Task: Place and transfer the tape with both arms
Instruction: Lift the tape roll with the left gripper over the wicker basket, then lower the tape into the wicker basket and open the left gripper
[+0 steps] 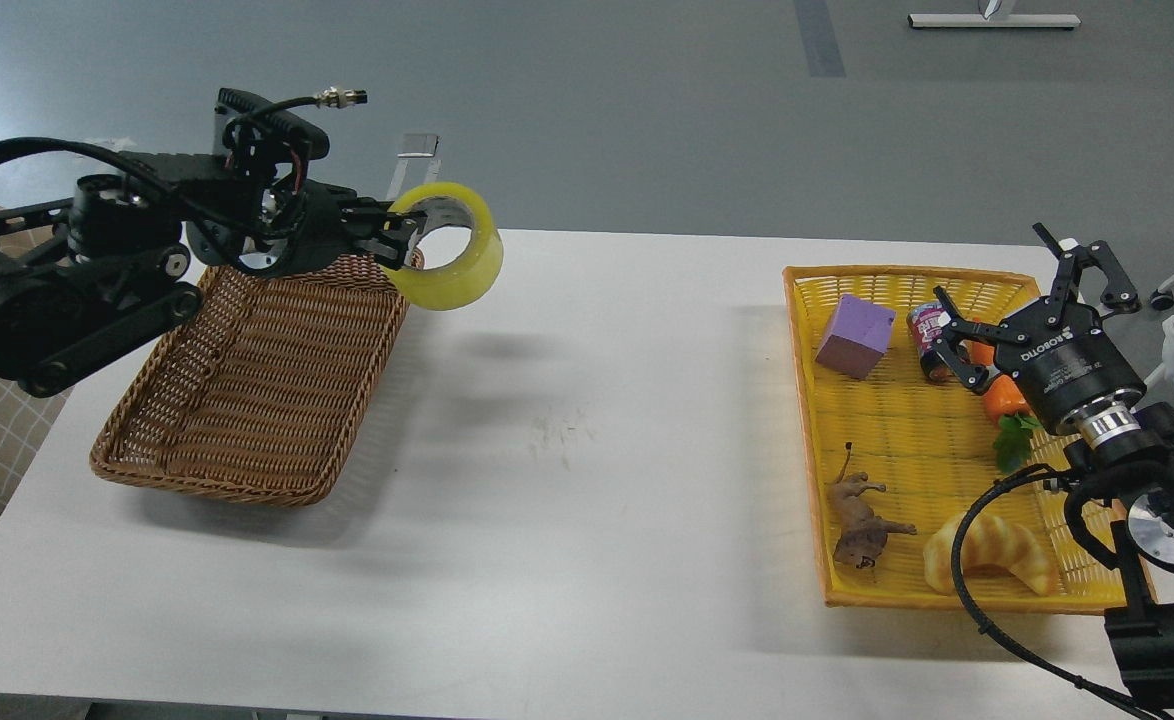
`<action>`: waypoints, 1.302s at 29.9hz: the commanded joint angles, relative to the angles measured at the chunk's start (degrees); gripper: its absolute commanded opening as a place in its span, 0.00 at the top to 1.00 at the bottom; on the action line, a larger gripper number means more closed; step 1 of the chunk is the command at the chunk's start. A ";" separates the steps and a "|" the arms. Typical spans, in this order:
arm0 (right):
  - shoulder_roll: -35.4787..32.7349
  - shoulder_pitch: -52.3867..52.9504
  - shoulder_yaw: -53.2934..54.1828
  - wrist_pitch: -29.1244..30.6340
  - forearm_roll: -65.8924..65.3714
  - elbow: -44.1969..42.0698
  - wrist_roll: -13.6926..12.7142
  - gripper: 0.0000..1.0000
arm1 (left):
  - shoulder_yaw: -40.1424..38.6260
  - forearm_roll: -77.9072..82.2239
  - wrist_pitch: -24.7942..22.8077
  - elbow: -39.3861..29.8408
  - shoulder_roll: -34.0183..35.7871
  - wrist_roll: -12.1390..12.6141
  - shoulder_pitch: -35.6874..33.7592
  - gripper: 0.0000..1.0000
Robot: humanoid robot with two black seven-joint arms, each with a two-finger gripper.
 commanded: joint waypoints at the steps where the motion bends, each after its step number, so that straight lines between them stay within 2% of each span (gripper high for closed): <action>1: 0.02 0.06 0.01 0.00 0.00 -0.04 -0.09 0.00 | 0.41 -0.05 0.08 -0.13 3.30 -0.58 0.84 1.00; 9: 0.02 0.23 -0.17 0.00 0.00 -0.13 -0.09 0.00 | 0.59 -0.14 0.26 0.40 7.26 -0.85 6.64 1.00; 17: 0.20 0.23 -0.34 0.00 0.00 -0.22 0.00 0.00 | 0.59 -0.23 4.21 1.71 7.78 -0.85 14.64 1.00; 31: 0.46 0.15 -0.69 0.00 0.00 -1.45 0.00 0.00 | 0.50 -0.41 7.12 6.29 6.82 -0.68 18.51 1.00; 32: 0.46 0.15 -0.69 0.00 0.00 -1.45 -0.09 0.00 | 0.50 -0.58 7.12 6.29 6.82 -0.59 18.51 0.93; 33: 0.46 0.23 -0.69 0.00 0.00 -1.45 0.00 0.00 | 0.50 -1.02 7.12 6.29 6.82 -0.41 18.51 0.52; 34: 0.46 0.15 -0.69 0.00 0.00 -1.45 0.00 0.00 | 0.50 -1.20 7.12 6.20 6.82 -0.41 18.51 0.43; 35: 0.46 0.23 -0.61 0.00 0.00 -1.45 0.00 0.00 | 0.59 -1.46 7.12 6.11 6.91 -0.41 18.51 0.41; 37: 0.46 0.23 -0.69 0.00 0.00 -1.45 0.00 0.00 | 0.50 -1.64 7.03 6.03 7.08 -0.41 18.51 0.25; 39: 0.37 0.23 -0.69 0.00 0.00 -1.45 0.00 0.00 | -0.02 -2.86 6.85 5.50 7.34 -0.06 18.34 0.22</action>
